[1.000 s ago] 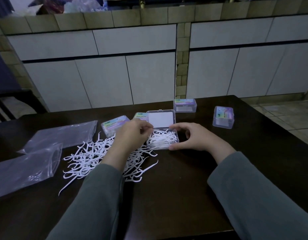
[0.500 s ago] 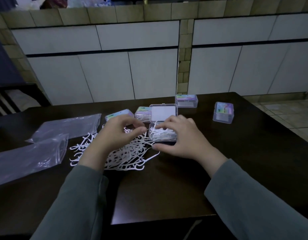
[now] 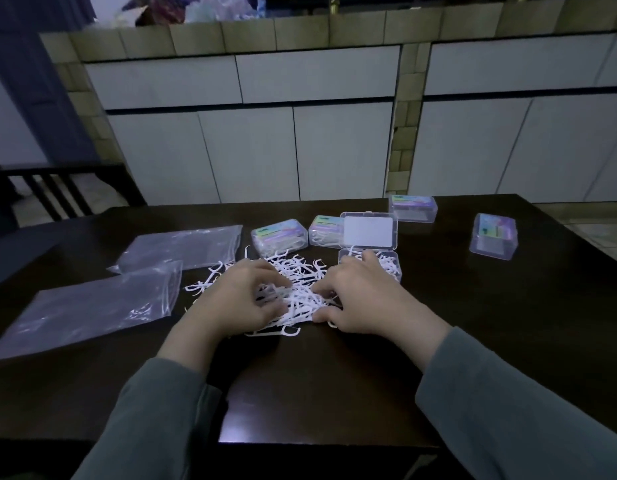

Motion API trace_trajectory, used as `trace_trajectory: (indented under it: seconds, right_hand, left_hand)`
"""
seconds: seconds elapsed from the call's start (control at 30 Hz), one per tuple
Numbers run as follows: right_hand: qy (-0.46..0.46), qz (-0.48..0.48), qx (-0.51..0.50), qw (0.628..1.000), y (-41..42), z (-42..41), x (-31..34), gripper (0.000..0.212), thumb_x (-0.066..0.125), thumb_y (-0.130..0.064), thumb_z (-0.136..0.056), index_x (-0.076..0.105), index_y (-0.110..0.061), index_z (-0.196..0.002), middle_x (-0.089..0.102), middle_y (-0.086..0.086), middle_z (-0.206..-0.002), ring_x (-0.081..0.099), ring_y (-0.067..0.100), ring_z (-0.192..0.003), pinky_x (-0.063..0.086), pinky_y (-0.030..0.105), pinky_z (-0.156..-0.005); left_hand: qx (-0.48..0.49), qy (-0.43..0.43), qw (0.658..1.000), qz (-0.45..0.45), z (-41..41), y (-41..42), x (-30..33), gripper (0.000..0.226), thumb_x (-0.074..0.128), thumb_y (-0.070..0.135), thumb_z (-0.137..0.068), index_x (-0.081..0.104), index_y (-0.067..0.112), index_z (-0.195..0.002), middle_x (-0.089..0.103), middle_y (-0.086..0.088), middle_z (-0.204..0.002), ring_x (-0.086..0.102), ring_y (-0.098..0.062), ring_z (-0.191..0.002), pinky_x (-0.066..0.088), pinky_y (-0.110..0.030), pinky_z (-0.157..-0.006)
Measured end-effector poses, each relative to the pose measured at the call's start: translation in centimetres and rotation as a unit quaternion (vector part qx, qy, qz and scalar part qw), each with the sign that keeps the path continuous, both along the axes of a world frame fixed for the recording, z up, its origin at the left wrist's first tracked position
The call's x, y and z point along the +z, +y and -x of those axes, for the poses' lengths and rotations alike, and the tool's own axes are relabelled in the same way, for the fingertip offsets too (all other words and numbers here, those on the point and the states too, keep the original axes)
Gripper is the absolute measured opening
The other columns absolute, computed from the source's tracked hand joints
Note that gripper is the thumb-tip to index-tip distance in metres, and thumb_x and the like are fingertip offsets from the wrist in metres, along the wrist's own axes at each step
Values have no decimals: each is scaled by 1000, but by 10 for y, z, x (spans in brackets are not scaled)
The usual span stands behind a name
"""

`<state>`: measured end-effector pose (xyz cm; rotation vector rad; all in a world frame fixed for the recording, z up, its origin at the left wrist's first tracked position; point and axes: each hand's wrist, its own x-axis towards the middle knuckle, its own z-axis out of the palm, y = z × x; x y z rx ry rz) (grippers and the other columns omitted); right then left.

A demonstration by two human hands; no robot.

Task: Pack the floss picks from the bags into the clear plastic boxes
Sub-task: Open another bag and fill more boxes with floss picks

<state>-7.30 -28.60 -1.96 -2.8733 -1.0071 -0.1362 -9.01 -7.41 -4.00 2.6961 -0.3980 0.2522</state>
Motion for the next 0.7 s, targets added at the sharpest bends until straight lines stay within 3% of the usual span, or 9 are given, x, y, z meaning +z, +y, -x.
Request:
trace_trajectory:
  seconds: [0.07, 0.17, 0.33, 0.43, 0.57, 0.7]
  right_hand:
    - [-9, -8, -3, 1000, 3, 1, -2, 32, 57, -52, -90, 66, -32, -113, 63, -6, -108, 45, 16, -106, 23, 42, -104]
    - [-57, -29, 6, 998, 4, 4, -8, 30, 52, -46, -95, 65, -32, -118, 62, -9, -113, 45, 14, -107, 21, 40, -101]
    - [-108, -99, 7, 989, 2, 3, -14, 27, 53, -43, -95, 71, -29, -109, 63, -9, -106, 46, 16, -103, 20, 36, -88]
    - [-136, -164, -11, 977, 0, -2, -18, 20, 62, -40, -91, 76, -27, -98, 66, -8, -96, 52, 19, -97, 22, 36, -81]
    - [-118, -195, -41, 973, -2, -2, -19, 22, 61, -44, -91, 74, -29, -100, 61, -12, -102, 48, 13, -100, 18, 31, -81]
    - [-108, -234, -36, 966, -6, -1, -19, 22, 61, -45, -90, 74, -30, -99, 58, -15, -104, 45, 9, -100, 20, 30, -84]
  left_hand:
    - [1, -10, 1000, 12, -1, 0, -1, 18, 76, 34, -76, 71, 38, -93, 58, 22, -94, 49, -5, -94, 43, -29, -85]
    - [3, -32, 999, 21, -2, 2, -3, 15, 76, 26, -76, 69, 38, -82, 62, 19, -86, 50, -9, -87, 43, -28, -81]
    - [20, -77, 997, 9, -2, -1, -2, 22, 71, 11, -78, 74, 27, -92, 65, 14, -85, 50, -13, -87, 37, -25, -77]
    - [32, -105, 994, -16, -5, -1, -4, 18, 69, 17, -85, 75, 21, -102, 67, 6, -94, 48, -17, -91, 38, -28, -79]
    - [39, -146, 988, -31, -6, -1, -7, 11, 70, 23, -86, 75, 18, -93, 68, 4, -94, 48, -20, -89, 40, -35, -75]
    - [89, -211, 973, -3, -3, -2, -4, 7, 71, 26, -85, 74, 21, -89, 68, 10, -91, 50, -20, -92, 22, -33, -76]
